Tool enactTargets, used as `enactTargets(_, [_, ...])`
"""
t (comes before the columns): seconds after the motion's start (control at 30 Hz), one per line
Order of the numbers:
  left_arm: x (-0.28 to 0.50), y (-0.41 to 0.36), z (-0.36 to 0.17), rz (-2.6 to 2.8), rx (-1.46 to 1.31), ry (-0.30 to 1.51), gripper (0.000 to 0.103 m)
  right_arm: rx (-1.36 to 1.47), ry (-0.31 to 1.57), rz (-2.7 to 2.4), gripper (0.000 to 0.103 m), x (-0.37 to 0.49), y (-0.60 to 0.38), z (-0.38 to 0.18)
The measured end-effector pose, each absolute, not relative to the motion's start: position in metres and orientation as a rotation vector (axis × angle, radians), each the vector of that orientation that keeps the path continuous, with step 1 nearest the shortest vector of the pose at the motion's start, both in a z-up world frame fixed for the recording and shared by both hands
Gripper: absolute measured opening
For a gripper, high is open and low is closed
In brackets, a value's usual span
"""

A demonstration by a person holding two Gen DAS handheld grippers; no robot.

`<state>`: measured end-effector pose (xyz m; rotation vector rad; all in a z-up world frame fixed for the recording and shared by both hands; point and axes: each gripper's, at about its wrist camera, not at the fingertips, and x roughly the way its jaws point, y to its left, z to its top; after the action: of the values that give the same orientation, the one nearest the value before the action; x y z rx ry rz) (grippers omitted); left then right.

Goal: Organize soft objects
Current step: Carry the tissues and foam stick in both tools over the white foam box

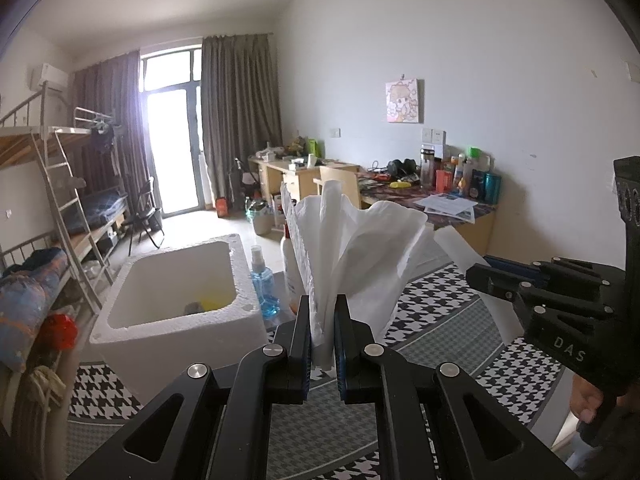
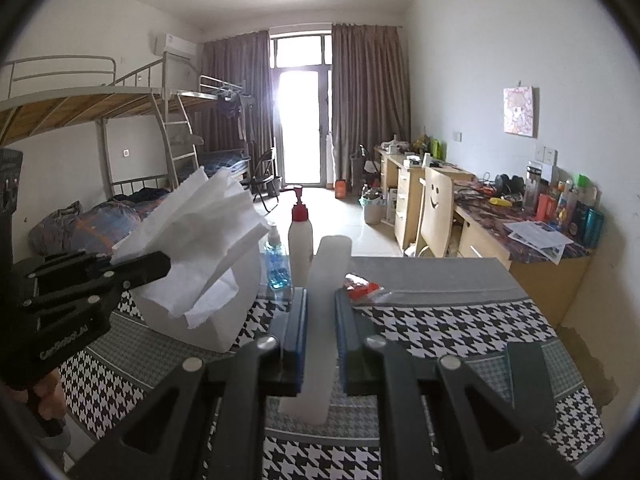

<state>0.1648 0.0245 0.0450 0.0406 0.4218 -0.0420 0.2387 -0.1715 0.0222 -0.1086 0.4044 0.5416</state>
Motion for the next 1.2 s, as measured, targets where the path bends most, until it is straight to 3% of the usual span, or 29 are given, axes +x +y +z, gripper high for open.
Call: enactTargets(1.2, [0.188, 0.078, 0.076, 0.109, -0.006, 0.337, 0.01, -0.153, 0.362, 0.621, 0.016, 0.261, -0.112, 0.056])
